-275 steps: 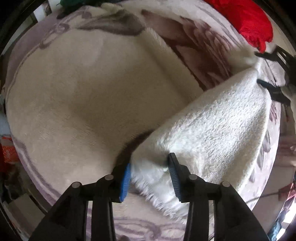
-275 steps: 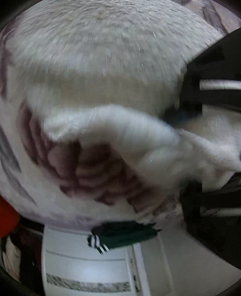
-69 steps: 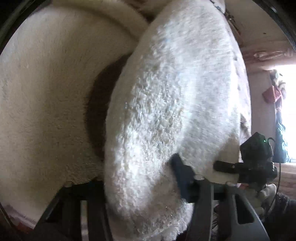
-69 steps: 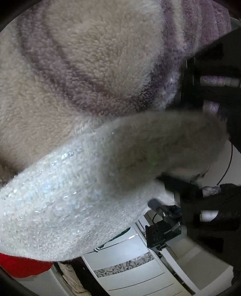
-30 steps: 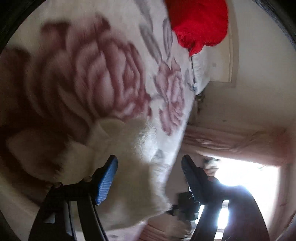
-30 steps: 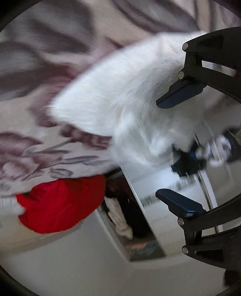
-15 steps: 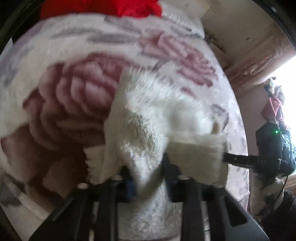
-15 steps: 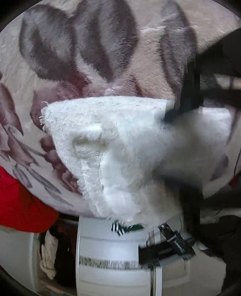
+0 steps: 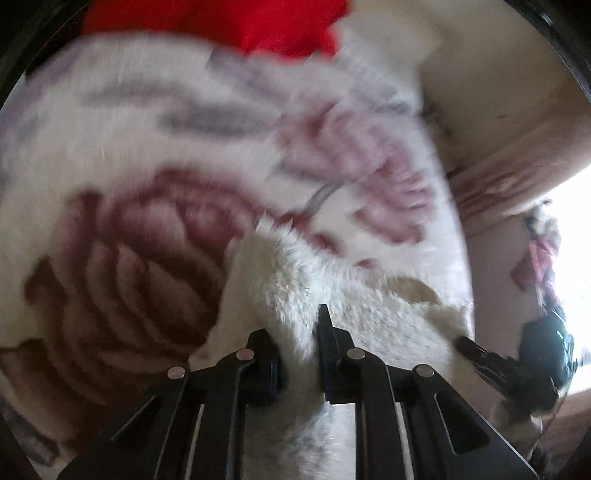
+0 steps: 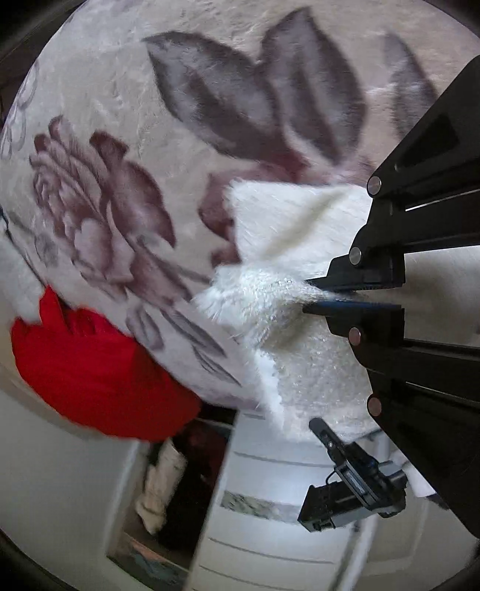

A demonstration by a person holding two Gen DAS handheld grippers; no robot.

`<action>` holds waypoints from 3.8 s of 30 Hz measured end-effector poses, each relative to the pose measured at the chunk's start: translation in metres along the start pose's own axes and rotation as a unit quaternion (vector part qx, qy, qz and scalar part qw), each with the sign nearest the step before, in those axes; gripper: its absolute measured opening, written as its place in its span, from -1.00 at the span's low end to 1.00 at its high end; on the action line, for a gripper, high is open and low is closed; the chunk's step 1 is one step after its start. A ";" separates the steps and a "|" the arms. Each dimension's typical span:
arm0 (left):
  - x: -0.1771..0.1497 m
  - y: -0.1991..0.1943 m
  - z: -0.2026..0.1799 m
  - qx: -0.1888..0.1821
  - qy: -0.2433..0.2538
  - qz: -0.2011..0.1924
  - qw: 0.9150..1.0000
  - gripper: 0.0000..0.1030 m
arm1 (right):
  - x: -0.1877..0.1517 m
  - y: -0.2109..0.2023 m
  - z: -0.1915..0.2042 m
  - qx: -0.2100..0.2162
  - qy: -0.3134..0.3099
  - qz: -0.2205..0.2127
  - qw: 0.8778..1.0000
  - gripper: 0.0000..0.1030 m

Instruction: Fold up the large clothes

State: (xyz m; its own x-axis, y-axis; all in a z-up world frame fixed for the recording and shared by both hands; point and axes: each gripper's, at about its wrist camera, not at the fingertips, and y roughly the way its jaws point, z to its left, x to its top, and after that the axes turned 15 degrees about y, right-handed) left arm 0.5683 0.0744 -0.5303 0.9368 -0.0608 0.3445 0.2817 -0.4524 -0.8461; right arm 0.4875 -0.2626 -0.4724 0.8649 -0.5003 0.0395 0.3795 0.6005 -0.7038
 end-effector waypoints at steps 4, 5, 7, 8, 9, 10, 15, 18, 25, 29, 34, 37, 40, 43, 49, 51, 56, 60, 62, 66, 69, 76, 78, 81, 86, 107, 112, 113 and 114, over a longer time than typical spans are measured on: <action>-0.010 0.057 0.023 0.001 -0.011 0.081 0.997 -0.63 | 0.012 0.062 -0.037 -0.058 0.039 0.045 0.996 -0.91; -0.012 0.055 0.024 -0.003 -0.013 0.078 0.997 -0.62 | 0.012 0.072 -0.044 -0.058 0.047 0.068 0.995 -0.91; -0.018 0.044 0.025 -0.018 -0.024 0.069 0.997 -0.58 | 0.012 0.085 -0.058 -0.051 0.067 0.118 0.989 -0.81; -0.021 0.038 0.024 -0.025 -0.028 0.065 0.997 -0.56 | 0.012 0.086 -0.064 -0.040 0.080 0.130 0.987 -0.71; -0.024 0.035 0.023 -0.030 -0.030 0.064 0.997 -0.54 | 0.013 0.089 -0.071 -0.032 0.091 0.143 0.985 -0.28; -0.027 0.030 0.023 -0.039 -0.037 0.060 0.997 -0.50 | 0.015 0.095 -0.082 -0.021 0.110 0.165 0.980 0.38; -0.050 -0.009 0.020 -0.062 -0.072 0.018 0.995 0.02 | 0.008 0.146 -0.113 0.039 0.163 0.252 0.953 0.84; -0.069 -0.037 0.016 -0.050 -0.084 -0.016 0.995 0.37 | 0.004 0.165 -0.100 0.051 0.117 0.267 0.955 0.84; -0.143 -0.099 0.047 0.041 -0.169 -0.053 0.983 0.37 | -0.027 0.127 -0.106 0.076 0.229 0.159 0.957 -0.22; -0.203 -0.120 0.059 0.099 -0.194 -0.028 0.976 0.37 | -0.103 0.079 -0.140 0.131 0.405 0.073 0.902 -0.28; -0.268 -0.091 0.063 0.165 -0.164 0.066 0.970 0.37 | -0.228 0.050 -0.159 0.123 0.529 0.079 0.836 -0.27; -0.301 -0.044 0.072 0.189 -0.147 0.139 0.961 0.42 | -0.240 0.055 -0.165 0.049 0.483 0.133 0.864 -0.07; -0.303 -0.033 0.063 0.218 -0.114 0.106 0.964 0.85 | -0.217 0.045 -0.160 0.011 0.412 0.175 0.894 0.02; -0.296 -0.018 0.065 0.226 -0.122 0.106 0.961 1.00 | -0.176 0.014 -0.130 -0.056 0.285 0.180 0.940 0.16; -0.294 -0.014 0.060 0.264 -0.143 0.073 0.951 1.00 | -0.095 0.004 -0.044 -0.068 0.124 0.176 0.974 0.29; -0.292 -0.015 0.058 0.264 -0.144 0.071 0.951 1.00 | -0.074 0.027 -0.011 -0.046 0.072 0.191 0.978 0.29; -0.285 -0.039 0.043 0.284 -0.158 0.053 0.944 1.00 | -0.050 0.124 0.039 -0.055 -0.003 0.236 0.970 0.29; -0.277 -0.063 0.012 0.266 -0.182 0.008 0.947 1.00 | -0.058 0.171 0.057 -0.071 -0.036 0.265 0.961 -0.88; -0.267 -0.073 -0.011 0.259 -0.174 -0.020 0.950 1.00 | -0.057 0.152 0.087 -0.076 -0.086 0.232 0.966 -0.84; -0.261 -0.073 -0.035 0.261 -0.158 -0.038 0.952 1.00 | -0.036 0.136 0.085 -0.127 -0.124 0.174 0.969 -0.84; -0.267 -0.060 -0.026 0.290 -0.157 -0.013 0.944 1.00 | -0.031 0.153 0.055 -0.138 -0.086 0.235 0.958 -0.79; -0.288 -0.069 -0.032 0.300 -0.187 -0.013 0.935 1.00 | -0.081 0.109 -0.026 -0.124 -0.043 0.332 0.934 0.23; -0.284 -0.070 -0.041 0.322 -0.172 -0.009 0.931 1.00 | -0.108 0.106 -0.052 -0.118 -0.037 0.361 0.924 0.21; -0.276 -0.067 -0.052 0.360 -0.147 0.008 0.921 1.00 | -0.136 0.105 -0.075 -0.109 -0.018 0.370 0.923 -0.89; -0.261 -0.071 -0.065 0.350 -0.130 -0.001 0.928 1.00 | -0.106 0.019 -0.042 -0.039 -0.033 0.227 0.973 -0.90; -0.174 -0.025 -0.058 0.467 -0.031 0.039 0.883 1.00 | -0.077 0.081 -0.090 -0.115 -0.025 0.283 0.952 -0.79; -0.180 -0.043 -0.052 0.433 -0.061 0.032 0.899 1.00 | -0.037 0.049 -0.073 -0.091 -0.033 0.226 0.969 0.17; -0.182 -0.048 -0.051 0.420 -0.072 0.026 0.904 1.00 | -0.026 0.047 -0.074 -0.097 -0.033 0.206 0.973 0.26; -0.183 -0.050 -0.051 0.411 -0.081 0.022 0.908 1.00 | -0.016 0.050 -0.077 -0.107 -0.029 0.196 0.974 0.36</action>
State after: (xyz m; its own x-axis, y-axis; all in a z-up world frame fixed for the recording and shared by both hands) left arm 0.3721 0.0629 -0.5298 0.9501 0.0990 0.2958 0.2414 0.3673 -0.8982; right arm 0.4671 -0.2721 -0.5628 0.9492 -0.2184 -0.2267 -0.0559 0.5917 -0.8042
